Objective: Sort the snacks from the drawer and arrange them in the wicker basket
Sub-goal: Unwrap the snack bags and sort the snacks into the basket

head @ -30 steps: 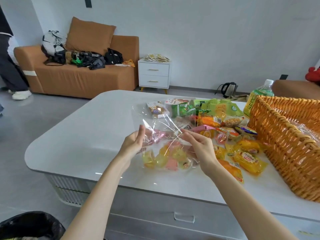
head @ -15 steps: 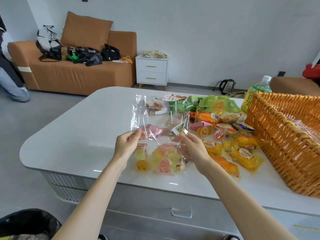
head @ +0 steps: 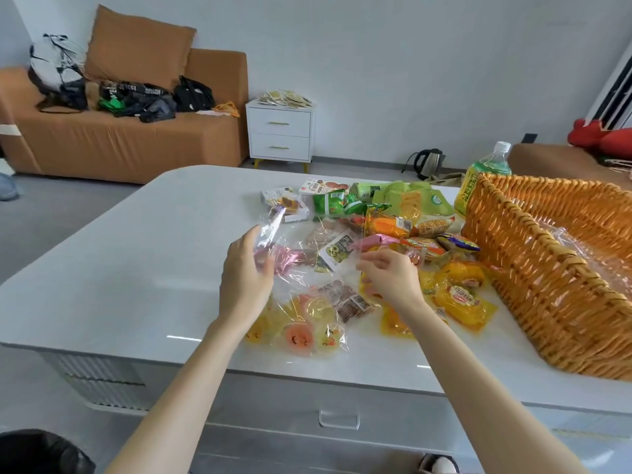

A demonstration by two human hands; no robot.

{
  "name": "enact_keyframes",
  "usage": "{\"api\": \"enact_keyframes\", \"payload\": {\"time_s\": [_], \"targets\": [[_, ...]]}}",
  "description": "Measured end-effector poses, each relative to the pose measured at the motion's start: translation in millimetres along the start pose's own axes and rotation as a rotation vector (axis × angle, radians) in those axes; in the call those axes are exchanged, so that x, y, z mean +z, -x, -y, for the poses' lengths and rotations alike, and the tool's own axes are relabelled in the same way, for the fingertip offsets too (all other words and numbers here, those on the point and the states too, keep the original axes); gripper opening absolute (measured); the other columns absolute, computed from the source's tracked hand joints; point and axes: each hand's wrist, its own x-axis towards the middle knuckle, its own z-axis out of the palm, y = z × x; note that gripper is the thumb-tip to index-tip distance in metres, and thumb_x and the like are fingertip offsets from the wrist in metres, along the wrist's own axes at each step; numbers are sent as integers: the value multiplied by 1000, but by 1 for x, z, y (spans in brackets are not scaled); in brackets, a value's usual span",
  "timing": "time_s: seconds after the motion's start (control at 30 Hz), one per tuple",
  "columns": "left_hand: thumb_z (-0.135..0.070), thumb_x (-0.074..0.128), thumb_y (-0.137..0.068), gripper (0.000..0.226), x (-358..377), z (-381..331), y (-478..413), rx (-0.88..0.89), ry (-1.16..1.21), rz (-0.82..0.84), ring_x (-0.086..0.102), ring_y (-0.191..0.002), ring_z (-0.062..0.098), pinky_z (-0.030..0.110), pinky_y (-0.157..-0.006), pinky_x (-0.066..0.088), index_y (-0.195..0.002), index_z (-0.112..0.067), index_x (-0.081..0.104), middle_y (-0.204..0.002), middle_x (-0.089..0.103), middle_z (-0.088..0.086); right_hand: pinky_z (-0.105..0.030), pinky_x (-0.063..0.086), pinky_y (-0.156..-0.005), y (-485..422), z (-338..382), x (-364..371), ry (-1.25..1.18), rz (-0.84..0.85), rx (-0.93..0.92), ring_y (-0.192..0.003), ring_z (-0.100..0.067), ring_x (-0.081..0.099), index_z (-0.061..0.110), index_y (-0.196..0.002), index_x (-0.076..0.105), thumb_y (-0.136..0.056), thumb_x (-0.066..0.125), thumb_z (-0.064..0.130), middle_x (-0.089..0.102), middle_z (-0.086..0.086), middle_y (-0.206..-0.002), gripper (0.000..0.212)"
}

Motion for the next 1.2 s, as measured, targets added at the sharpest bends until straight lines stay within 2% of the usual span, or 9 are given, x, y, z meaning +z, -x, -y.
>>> {"api": "enact_keyframes", "payload": {"time_s": [0.1,0.23,0.3,0.4,0.57,0.7,0.8,1.0,1.2], "targets": [[-15,57,-93,46,6,-16,1,243,-133,-53,42,-128,18,30,-103,41,-138,-19,47,-139,46,3,-8,42,-50,-12,-1,-18,158,-129,-106,-69,-6,60,24,-99,65,-92,58,17,64,9,-95,13],[-19,54,-95,44,24,-28,3,350,-142,138,45,-124,10,29,-106,38,-138,-26,46,-136,49,-7,-26,44,-60,-52,-21,-20,409,-47,-75,-83,-20,59,11,-127,53,-93,56,18,62,-6,-113,35],[-22,54,-95,45,36,-26,4,341,-176,206,45,-124,12,32,-108,36,-139,-28,45,-136,49,-8,-30,44,-61,-67,-28,-12,412,30,-20,-90,-26,59,11,-121,44,-91,58,20,60,-7,-105,34],[-30,53,-96,46,50,-20,5,364,-286,274,45,-124,12,25,-104,32,-141,-28,44,-136,50,-6,-35,42,-59,-81,-34,0,411,26,-49,-74,-25,56,15,-106,30,-88,62,17,56,-4,-83,37],[-45,46,-96,48,62,-10,1,277,-365,358,46,-127,15,32,-108,31,-142,-30,44,-137,51,-2,-32,32,-52,-84,-42,6,447,97,-123,-63,-22,50,5,-121,23,-91,56,6,51,-2,-75,44],[-44,44,-97,47,66,-12,-3,208,-434,408,42,-131,19,35,-110,30,-142,-31,42,-141,48,2,-33,44,-52,-81,-47,-12,301,75,-158,-72,-27,59,7,-133,27,-92,48,1,65,-11,-88,47],[-39,47,-97,46,70,-15,-6,166,-464,406,42,-132,22,36,-110,30,-141,-28,44,-143,46,6,-22,39,-53,-82,-44,-19,421,132,-176,-78,-16,54,9,-119,44,-91,59,14,59,-3,-99,32],[-33,47,-97,44,79,-14,-8,122,-471,419,37,-136,25,39,-112,26,-140,-26,45,-145,42,8,-33,41,-62,-82,-34,8,385,88,-174,-81,-20,54,9,-111,34,-81,72,22,55,12,-91,50],[-33,46,-97,43,80,-11,-10,98,-442,439,47,-128,24,39,-107,36,-140,-28,46,-145,43,6,-40,49,-68,-83,-29,28,373,157,-229,-82,-23,55,8,-107,30,-79,77,20,57,-5,-92,57]]}}
